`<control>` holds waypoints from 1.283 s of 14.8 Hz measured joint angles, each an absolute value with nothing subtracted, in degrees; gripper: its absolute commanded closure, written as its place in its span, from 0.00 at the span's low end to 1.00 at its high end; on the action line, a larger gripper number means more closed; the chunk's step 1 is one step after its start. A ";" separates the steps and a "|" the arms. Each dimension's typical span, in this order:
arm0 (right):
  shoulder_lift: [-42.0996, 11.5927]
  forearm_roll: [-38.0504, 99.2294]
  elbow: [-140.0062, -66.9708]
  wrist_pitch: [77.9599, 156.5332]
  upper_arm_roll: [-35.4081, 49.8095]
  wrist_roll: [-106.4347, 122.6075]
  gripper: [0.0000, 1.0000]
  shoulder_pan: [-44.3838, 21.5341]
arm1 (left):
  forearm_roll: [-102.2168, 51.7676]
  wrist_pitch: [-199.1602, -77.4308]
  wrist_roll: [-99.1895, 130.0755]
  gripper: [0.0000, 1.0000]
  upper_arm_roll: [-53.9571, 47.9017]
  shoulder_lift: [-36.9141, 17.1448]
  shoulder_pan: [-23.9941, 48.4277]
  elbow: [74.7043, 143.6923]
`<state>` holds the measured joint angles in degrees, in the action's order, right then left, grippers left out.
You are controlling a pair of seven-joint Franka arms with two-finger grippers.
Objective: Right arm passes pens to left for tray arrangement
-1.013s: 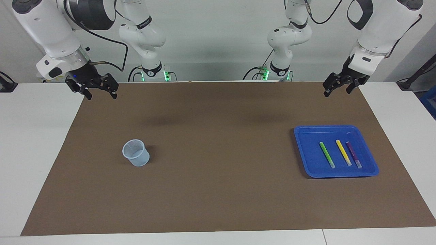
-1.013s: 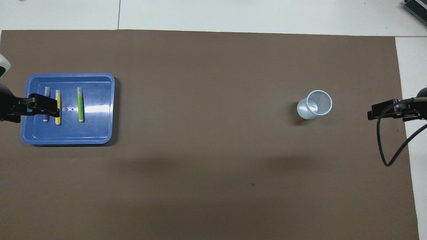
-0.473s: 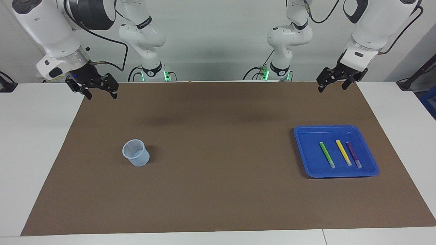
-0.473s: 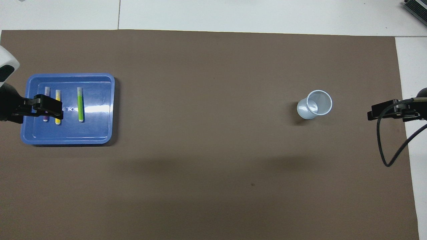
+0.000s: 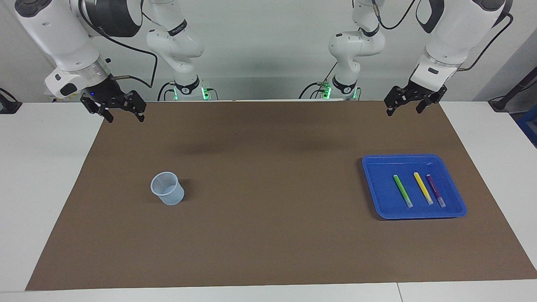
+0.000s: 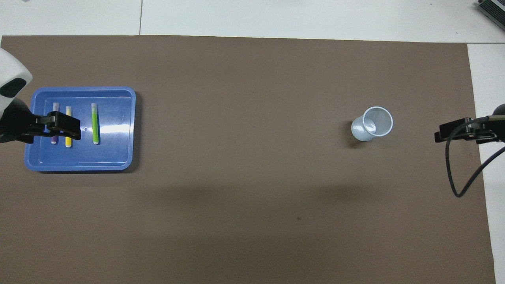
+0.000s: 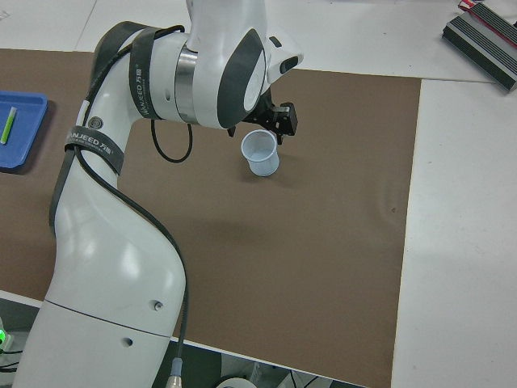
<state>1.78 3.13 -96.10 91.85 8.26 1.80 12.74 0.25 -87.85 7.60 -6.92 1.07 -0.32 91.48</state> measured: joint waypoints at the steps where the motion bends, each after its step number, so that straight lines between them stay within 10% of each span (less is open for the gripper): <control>1: 1.78 3.13 -96.10 91.85 8.26 1.80 0.00 12.74 | 0.25 -87.92 7.60 0.00 -6.87 1.07 -0.33 91.48; 19: 1.78 3.13 -96.09 91.82 8.26 1.80 0.00 12.74 | 0.25 -89.33 7.60 0.00 -6.74 1.07 -0.32 91.50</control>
<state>1.78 3.13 -96.09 91.82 8.26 1.80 12.74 0.25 -89.33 7.60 -6.74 1.07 -0.32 91.50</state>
